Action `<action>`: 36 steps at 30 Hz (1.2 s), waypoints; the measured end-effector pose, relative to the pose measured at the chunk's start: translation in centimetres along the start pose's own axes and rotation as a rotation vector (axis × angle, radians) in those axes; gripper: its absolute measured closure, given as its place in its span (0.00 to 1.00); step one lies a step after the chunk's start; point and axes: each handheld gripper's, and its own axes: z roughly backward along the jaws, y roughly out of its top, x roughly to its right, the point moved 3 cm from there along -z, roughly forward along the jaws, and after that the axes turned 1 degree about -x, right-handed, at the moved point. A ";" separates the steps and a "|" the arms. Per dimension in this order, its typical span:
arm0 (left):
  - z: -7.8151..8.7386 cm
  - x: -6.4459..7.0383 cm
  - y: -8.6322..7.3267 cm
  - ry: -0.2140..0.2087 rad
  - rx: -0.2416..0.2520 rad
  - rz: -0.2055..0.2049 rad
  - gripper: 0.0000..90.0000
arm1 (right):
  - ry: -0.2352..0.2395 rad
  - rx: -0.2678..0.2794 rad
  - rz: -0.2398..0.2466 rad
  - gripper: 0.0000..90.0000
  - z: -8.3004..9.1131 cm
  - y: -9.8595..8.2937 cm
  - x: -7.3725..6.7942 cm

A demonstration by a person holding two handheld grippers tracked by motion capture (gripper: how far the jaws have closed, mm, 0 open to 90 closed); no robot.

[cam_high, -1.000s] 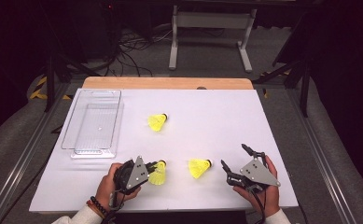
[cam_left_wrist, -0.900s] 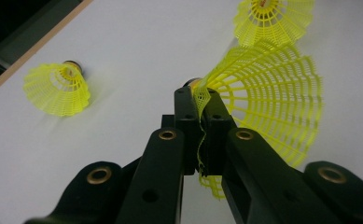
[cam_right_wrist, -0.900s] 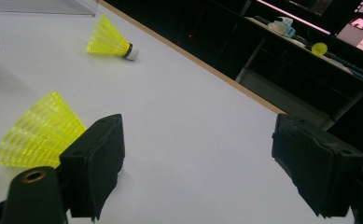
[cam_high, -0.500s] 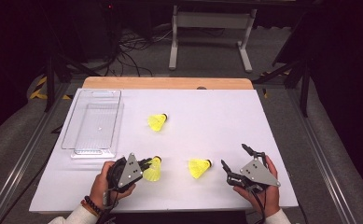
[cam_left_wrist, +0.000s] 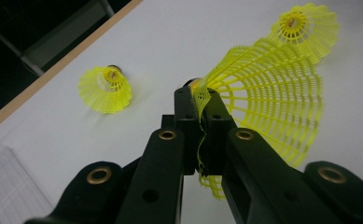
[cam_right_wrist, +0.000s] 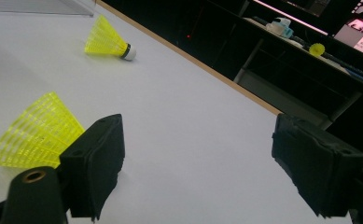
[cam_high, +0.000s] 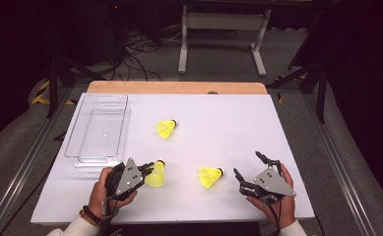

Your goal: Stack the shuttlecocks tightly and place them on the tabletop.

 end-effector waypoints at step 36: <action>3.8 -3.9 -0.4 0.115 0.065 0.086 0.98 | -0.005 -0.001 0.001 0.20 0.0 0.0 0.0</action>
